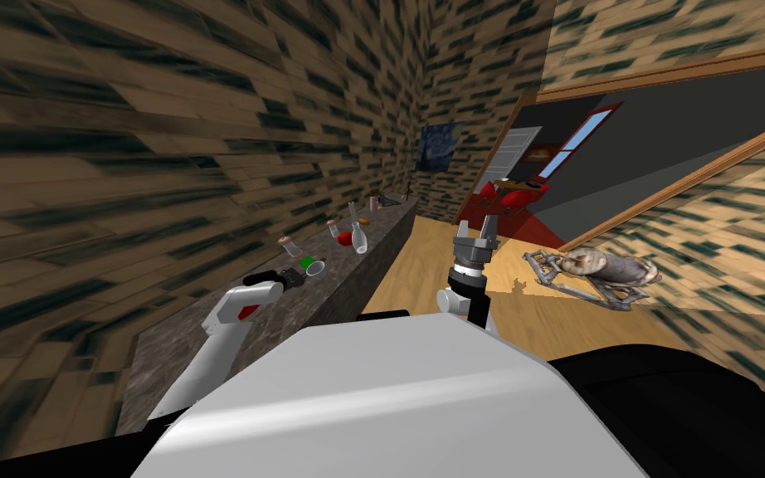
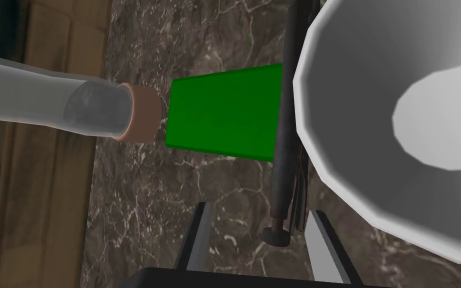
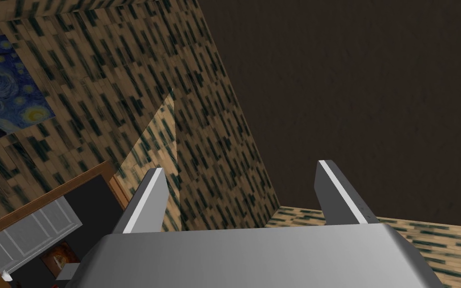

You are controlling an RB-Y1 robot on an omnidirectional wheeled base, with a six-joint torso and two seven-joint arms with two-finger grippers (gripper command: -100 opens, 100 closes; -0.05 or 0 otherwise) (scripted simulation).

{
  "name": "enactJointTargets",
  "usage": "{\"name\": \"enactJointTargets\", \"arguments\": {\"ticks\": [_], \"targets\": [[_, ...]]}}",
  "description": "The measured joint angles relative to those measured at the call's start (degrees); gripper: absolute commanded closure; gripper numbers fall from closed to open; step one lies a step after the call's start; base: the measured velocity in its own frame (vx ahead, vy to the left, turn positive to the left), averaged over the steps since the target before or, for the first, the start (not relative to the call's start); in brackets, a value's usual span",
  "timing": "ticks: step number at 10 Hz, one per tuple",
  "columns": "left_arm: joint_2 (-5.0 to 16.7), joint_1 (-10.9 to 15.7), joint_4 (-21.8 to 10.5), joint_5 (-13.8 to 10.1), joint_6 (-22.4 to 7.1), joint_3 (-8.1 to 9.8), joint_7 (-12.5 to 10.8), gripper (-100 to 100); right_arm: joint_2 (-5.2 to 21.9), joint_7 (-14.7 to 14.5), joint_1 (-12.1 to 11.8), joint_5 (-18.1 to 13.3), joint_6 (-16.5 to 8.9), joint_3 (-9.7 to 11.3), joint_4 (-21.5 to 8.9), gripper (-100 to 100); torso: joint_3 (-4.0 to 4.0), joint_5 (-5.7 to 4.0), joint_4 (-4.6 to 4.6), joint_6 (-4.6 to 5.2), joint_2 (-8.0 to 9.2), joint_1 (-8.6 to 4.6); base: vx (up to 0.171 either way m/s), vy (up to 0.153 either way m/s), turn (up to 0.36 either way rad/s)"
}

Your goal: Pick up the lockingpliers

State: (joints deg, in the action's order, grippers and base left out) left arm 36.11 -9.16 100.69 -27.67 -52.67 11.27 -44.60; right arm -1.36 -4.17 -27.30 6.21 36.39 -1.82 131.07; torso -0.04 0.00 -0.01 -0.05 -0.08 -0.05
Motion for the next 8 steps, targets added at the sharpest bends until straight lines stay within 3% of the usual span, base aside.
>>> {"name": "enactJointTargets", "arguments": {"ticks": [3,4,5,7,8], "targets": [[-0.1,-0.1,0.0,0.0,-0.1,-0.1,0.0,100,0.0,0.0,0.0,0.0,0.0,0.0,0.0,0,0.0,-0.03,0.04,-0.02,-0.03,0.07,0.0,0.0,0.0],[-0.1,-0.1,0.0,0.0,-0.1,-0.1,0.0,0,0.0,0.0,0.0,0.0,0.0,0.0,0.0,0,0.0,-0.03,0.04,-0.02,-0.03,0.08,0.0,0.0,0.0],[-0.1,-0.1,0.0,0.0,-0.1,-0.1,0.0,100,0.0,0.0,0.0,0.0,0.0,0.0,0.0,0,0.0,-0.03,0.04,-0.02,-0.03,0.08,-0.023,-0.013,0.028],[1.0,-0.6,1.9,-0.6,-1.2,0.2,-0.7,100,0.0,0.0,0.0,0.0,0.0,0.0,0.0,0,0.1,-0.06,0.07,-0.04,0.15,0.0,-0.03,-0.012,0.017],[1.0,-0.7,2.0,-0.6,-1.3,0.22,-0.8,0,0.0,0.0,0.0,0.0,0.0,0.0,0.0,0,0.08,-0.05,0.07,-0.03,0.09,0.03,0.0,0.0,0.0]]}}
